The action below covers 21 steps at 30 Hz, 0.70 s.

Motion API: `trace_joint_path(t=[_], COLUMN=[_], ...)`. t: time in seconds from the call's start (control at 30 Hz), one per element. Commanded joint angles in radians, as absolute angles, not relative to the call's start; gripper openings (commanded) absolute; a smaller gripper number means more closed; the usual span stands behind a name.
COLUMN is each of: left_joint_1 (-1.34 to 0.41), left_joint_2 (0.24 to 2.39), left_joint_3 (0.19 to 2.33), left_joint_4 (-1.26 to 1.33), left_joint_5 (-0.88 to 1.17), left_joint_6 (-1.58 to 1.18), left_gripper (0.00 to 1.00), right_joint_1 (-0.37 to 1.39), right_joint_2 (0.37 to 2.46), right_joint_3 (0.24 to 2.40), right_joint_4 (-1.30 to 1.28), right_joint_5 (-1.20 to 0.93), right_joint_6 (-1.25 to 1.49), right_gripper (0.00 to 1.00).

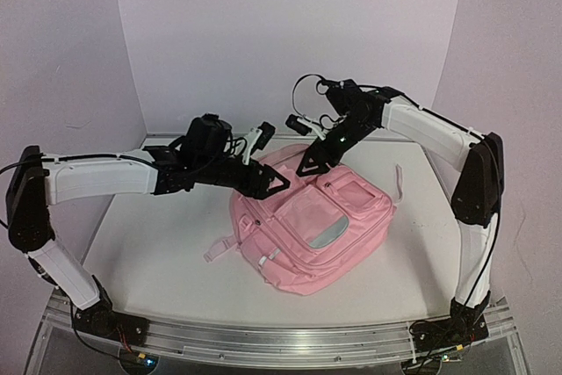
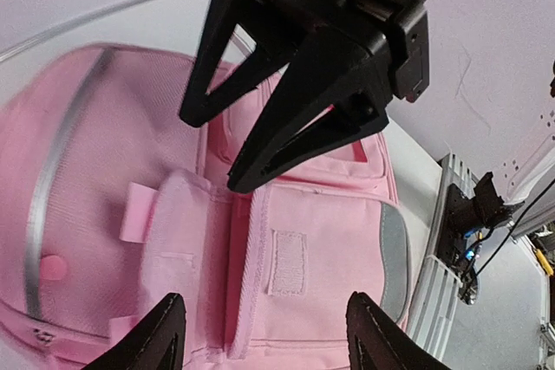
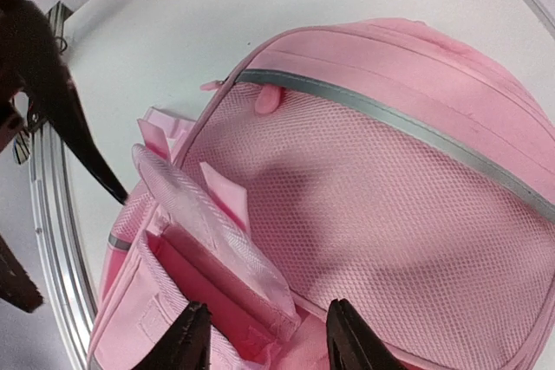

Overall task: Pack the student bag
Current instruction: Place the personal item in the student bag, then adjust the student bag at the center of the board.

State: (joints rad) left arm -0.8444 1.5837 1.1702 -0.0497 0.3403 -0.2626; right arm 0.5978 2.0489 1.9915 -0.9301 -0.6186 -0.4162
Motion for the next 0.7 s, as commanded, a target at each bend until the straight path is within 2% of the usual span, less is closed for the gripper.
trace_joint_path(t=[0.0,0.1,0.2,0.3,0.5,0.67], left_joint_1=[-0.803,-0.790,-0.788,-0.787,-0.787,-0.789], left_joint_2=[1.530,1.566,1.614,1.635,1.683,1.698], left_joint_3=[1.215,1.252,1.290,1.291,1.317,1.320], left_joint_4=[-0.156,-0.211,-0.258,-0.243,-0.230,-0.193], left_joint_5=[0.214,0.217,0.245,0.299,0.387,0.464], left_joint_6=[-0.264,-0.237,-0.224,-0.225,-0.230,-0.244], left_gripper=[0.66,0.70,0.70,0.65,0.48,0.26], right_joint_1=[0.580,0.580,0.580,0.580,0.581,0.584], right_joint_2=[1.934,1.900,1.862,1.837,1.844,1.873], right_joint_3=[1.991,1.938,1.856,1.784,1.717,1.696], right_joint_4=[-0.896,-0.897,-0.898,-0.897,-0.890,-0.870], right_joint_5=[-0.584,-0.584,-0.590,-0.589,-0.615,-0.611], right_joint_6=[-0.334,-0.302,-0.286,-0.279,-0.250,-0.223], right_gripper=[0.64,0.74,0.79,0.80,0.81,0.79])
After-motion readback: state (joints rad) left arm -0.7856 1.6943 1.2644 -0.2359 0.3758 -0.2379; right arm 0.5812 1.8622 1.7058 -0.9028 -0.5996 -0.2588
